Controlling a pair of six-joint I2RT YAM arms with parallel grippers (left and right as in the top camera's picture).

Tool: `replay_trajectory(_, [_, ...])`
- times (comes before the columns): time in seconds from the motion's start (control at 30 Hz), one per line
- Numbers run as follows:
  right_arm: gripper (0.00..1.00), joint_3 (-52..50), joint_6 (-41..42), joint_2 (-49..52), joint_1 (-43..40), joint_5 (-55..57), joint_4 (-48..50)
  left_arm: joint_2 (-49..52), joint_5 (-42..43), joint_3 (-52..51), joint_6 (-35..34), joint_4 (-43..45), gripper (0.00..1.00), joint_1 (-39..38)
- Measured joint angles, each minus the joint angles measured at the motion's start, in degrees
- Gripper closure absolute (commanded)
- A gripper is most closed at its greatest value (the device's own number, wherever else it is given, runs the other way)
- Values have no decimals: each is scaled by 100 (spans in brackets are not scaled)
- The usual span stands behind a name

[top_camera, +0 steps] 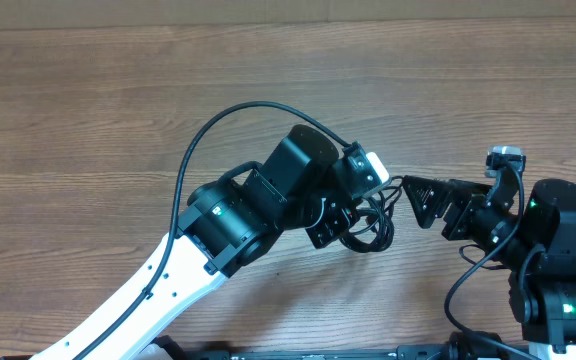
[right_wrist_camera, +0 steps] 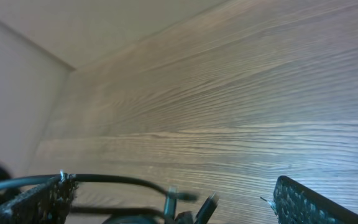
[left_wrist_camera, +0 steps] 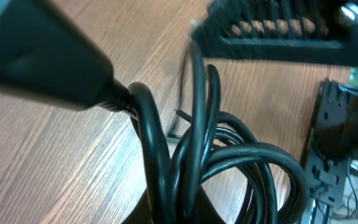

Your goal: Untangle cables

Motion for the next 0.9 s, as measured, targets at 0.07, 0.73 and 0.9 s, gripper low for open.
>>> replay_trajectory(0.07, [0,0,-46,0,0,-94,13,0,-120,0,-122,46,96,0])
replay_trajectory(0.73, [0,0,-522,0,0,-1510,363,0,-1246,0,-2264,789,96,0])
replay_trajectory(0.9, [0,0,-549,0,-2,-1648,369,0,-1255,0,-2669,1038,96,0])
